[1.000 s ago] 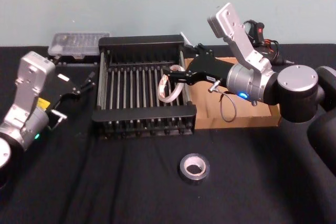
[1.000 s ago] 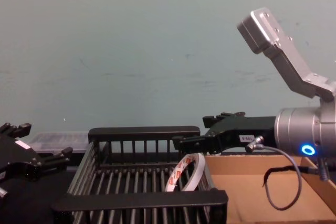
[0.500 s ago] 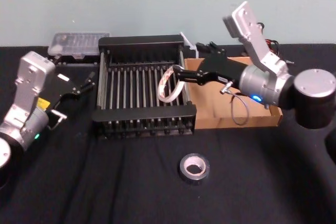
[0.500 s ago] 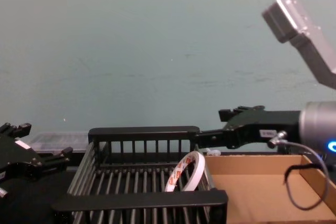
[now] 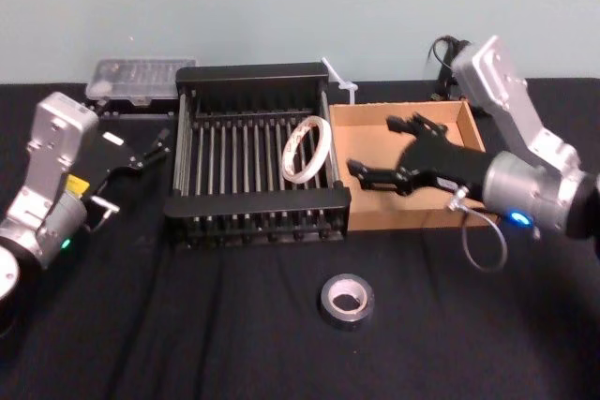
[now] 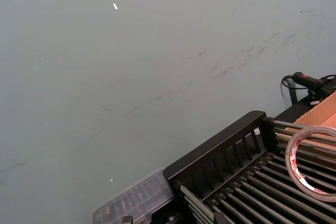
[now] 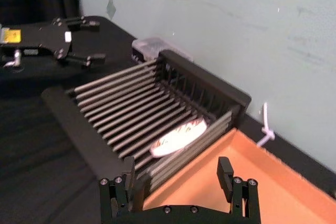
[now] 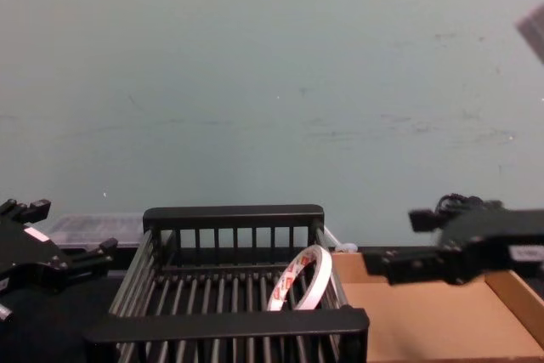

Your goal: Pick up the white tape and place it into the black box , Pick up the silver tape and place it into the brown box.

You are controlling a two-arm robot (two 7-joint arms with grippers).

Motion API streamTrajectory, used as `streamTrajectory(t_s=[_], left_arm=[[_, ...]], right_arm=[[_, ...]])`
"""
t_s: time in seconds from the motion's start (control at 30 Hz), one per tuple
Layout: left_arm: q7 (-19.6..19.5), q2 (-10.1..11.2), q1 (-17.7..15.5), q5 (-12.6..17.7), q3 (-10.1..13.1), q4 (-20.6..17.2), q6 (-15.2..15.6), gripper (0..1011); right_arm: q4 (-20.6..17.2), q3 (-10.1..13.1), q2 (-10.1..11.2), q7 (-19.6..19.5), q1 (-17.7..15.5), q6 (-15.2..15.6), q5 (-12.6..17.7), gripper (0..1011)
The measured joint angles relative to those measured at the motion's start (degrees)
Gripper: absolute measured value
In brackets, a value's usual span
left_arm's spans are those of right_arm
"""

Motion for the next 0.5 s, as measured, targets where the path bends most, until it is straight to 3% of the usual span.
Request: streamTrajectory(t_s=[0.23, 0.5], left_arm=[[0.0, 0.0, 0.01, 0.0, 0.0, 0.0, 0.0, 1001], [0.0, 0.0, 0.0, 0.0, 0.0, 0.0, 0.0, 1001]], right_arm=[[-5.42, 0.56, 4.61, 0.27, -4.56, 2.03, 2.01, 1002], [-8.47, 0.15, 7.14, 0.39, -6.9, 3.54, 3.42, 1000]])
